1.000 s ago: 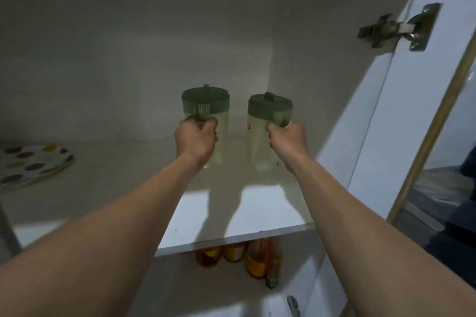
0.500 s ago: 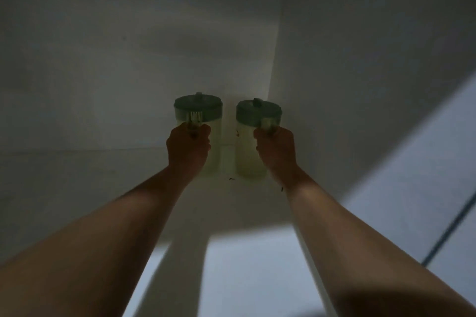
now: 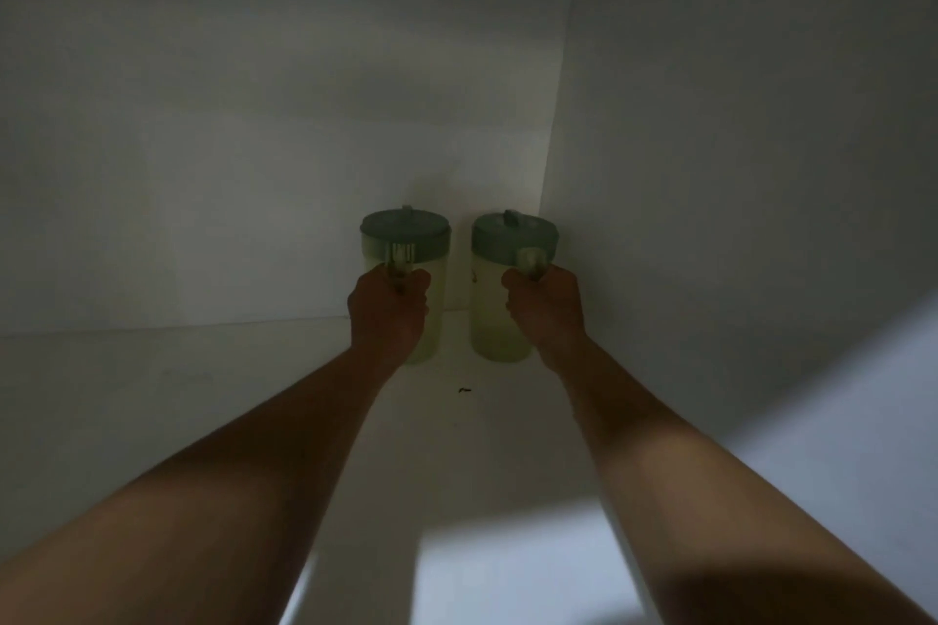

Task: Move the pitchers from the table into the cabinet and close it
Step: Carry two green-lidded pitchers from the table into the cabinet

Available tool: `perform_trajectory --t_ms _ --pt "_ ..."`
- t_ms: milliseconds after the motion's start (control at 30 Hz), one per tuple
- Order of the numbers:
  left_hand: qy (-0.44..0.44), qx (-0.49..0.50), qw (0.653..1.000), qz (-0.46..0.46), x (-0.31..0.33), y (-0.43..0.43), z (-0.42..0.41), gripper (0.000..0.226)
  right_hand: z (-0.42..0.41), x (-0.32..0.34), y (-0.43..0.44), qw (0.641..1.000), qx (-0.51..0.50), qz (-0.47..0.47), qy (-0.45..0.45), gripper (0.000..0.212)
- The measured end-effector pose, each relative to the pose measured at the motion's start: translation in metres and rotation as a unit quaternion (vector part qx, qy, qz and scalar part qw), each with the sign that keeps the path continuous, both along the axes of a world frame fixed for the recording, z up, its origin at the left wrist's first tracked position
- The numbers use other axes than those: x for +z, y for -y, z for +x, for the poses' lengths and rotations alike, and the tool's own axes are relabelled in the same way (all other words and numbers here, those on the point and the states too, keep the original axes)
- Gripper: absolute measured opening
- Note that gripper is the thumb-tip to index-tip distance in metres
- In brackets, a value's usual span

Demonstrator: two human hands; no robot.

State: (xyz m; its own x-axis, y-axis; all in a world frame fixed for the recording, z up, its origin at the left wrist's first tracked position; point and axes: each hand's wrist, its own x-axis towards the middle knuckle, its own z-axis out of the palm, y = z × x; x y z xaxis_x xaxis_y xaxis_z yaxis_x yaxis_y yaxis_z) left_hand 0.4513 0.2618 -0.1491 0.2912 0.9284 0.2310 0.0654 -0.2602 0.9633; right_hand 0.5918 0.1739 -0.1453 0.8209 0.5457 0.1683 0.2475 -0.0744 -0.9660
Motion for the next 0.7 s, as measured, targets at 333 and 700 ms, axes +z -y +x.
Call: perform_trajectory --t_ms 333,700 --pt "-0.181 0.019 0.983 0.022 0.008 0.006 0.002 0.065 0.000 0.012 0.020 0.985 -0.008 -0.152 0.084 0.068" --pt "-0.270 0.057 0.953 0.126 0.055 0.076 -0.057 0.077 -0.073 0.066 0.101 0.946 -0.022 -0.239 0.220 0.065"
